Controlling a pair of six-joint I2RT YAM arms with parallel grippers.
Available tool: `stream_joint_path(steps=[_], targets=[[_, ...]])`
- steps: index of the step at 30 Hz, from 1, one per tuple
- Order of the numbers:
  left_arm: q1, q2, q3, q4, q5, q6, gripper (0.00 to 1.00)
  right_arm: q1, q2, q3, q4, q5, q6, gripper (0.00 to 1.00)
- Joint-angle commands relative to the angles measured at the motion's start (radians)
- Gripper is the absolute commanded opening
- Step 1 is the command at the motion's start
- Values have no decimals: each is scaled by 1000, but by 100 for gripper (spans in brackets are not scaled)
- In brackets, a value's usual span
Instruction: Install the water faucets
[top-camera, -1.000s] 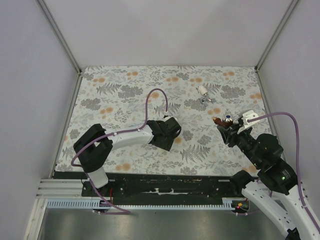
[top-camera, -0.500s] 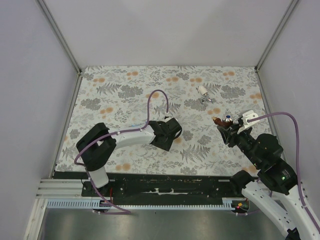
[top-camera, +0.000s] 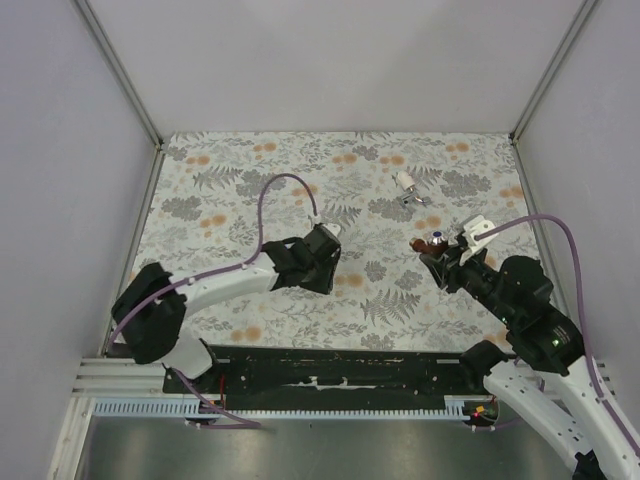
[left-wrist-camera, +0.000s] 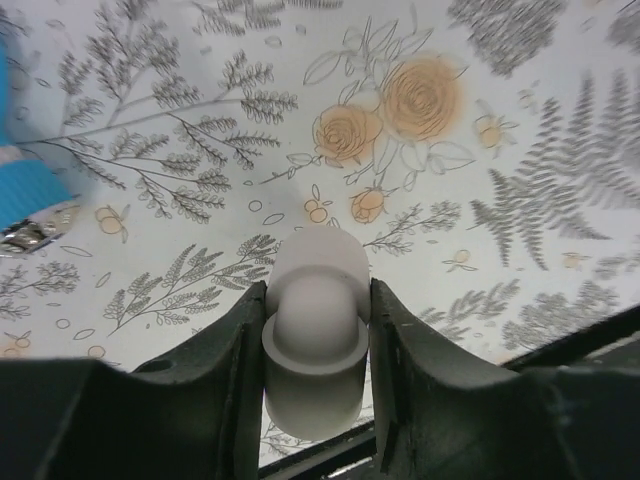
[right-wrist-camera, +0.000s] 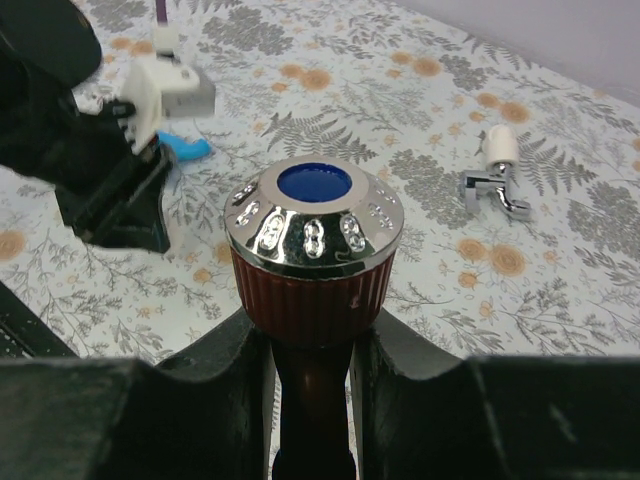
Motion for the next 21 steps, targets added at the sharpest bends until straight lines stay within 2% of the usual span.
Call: stream_joint_path(steps=[1,4,7,10,15,21], targets=[[97,-204,-11,122,139,20,2,0,72,39,108,-130,-43,6],[172,-277,6,119,298,46,2,0,112,39,177,-190,-46,8],[229,-342,21,122,375,59,2,2,153,28,278,-246,-48,8],[270,-396,50,115,389,79,2,3,206,48,332,-277,-30,0],[316,-448,139,81,419,118,2,2,308,112,396,-369,-23,0],[353,-499,158,151,484,118,2,0,381,105,563,-452,-78,0]])
